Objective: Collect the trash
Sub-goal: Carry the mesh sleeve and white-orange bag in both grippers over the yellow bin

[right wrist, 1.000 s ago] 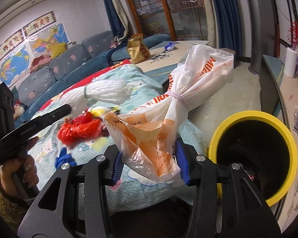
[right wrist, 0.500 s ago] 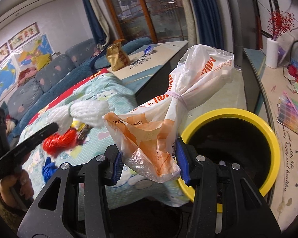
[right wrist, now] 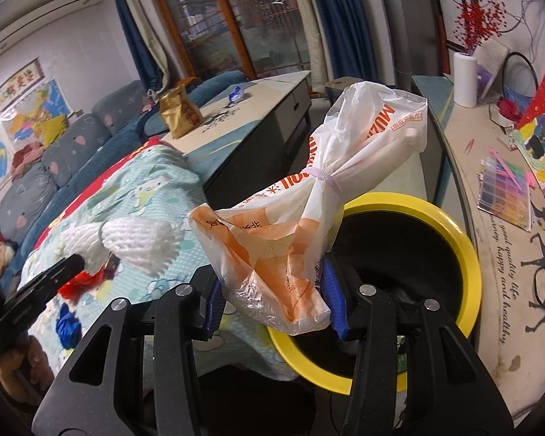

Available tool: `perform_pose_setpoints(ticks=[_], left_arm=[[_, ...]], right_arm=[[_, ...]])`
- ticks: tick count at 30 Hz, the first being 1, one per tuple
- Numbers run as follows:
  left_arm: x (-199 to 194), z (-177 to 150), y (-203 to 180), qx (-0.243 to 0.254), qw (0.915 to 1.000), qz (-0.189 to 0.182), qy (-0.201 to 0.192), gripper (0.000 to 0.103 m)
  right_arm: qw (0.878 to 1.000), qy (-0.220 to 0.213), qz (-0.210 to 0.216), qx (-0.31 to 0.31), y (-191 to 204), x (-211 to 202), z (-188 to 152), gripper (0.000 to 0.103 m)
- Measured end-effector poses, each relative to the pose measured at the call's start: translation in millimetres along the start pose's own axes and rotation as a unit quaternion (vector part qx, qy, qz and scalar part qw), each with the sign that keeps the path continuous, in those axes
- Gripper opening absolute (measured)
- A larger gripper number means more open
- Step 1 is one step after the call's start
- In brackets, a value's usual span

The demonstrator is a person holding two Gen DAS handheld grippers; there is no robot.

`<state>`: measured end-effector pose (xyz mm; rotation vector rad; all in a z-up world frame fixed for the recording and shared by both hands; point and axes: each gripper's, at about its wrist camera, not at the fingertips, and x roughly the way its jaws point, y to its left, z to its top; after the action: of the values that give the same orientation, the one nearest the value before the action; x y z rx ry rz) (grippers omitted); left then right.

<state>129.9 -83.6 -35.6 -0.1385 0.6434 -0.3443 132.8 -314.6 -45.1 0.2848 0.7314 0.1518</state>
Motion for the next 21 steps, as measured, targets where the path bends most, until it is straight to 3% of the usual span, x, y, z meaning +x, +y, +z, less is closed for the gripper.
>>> perform_pose_setpoints(ticks=[21], left_arm=[[48.5,-19.8,-70.2,0.088,0.9946,-0.032,0.046,0.016]], right_arm=[[0.998,0.011,-0.045,0.041,-57.0,2.1,2.5,0.039]])
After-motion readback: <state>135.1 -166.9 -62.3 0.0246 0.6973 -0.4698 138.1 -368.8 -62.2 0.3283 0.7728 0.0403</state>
